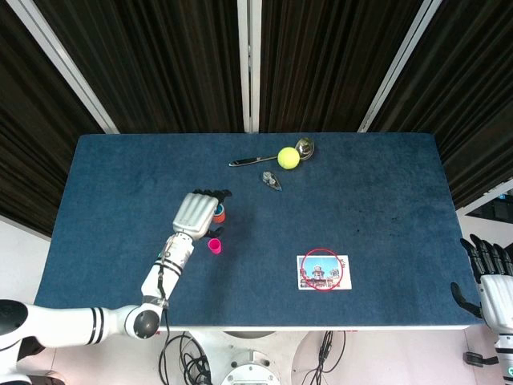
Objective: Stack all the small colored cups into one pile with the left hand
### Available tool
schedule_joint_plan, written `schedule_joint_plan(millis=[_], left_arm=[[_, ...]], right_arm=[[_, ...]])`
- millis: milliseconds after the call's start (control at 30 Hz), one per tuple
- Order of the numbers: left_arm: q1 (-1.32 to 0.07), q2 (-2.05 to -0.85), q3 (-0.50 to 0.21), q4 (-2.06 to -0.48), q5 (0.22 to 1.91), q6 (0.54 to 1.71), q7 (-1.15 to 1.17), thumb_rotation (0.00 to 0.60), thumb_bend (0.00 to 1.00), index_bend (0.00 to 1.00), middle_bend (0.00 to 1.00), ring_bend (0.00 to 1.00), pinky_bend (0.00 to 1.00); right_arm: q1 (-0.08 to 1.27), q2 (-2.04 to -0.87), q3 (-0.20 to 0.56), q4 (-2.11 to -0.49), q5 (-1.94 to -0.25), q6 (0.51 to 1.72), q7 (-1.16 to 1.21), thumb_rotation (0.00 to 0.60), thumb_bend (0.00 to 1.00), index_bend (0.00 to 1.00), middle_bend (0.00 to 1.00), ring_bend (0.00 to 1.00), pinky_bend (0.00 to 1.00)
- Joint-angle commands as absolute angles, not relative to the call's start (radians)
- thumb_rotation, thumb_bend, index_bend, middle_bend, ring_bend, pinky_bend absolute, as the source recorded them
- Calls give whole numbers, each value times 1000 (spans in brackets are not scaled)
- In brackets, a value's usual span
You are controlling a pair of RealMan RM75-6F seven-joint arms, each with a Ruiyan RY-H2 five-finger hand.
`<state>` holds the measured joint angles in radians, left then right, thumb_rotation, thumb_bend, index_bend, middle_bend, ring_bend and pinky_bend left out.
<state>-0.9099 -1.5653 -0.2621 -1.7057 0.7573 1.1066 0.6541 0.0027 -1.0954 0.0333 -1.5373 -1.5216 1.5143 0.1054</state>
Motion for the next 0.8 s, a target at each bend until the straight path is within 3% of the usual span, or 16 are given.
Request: schedule_joint_plan(millis=[33, 333, 800], left_arm=[[-881, -1506, -157, -1831, 776, 1158, 766, 600, 202, 286, 344, 334, 355], [-841, -1569, -91, -1777, 810, 1182, 738, 600, 203, 288, 339, 326, 348], [-818, -1652, -86, -1629, 858, 1128, 664, 600, 204, 319, 347, 327, 361]], right_arm=[[4, -1096, 34, -1537, -1518, 1510, 103, 600, 327, 0, 0, 0, 0], [3, -1095, 29, -1549, -1529, 1515, 89, 600, 327, 0, 0, 0, 0], [4, -1100, 26, -1535, -1518, 1498, 96, 600, 327, 0, 0, 0, 0]])
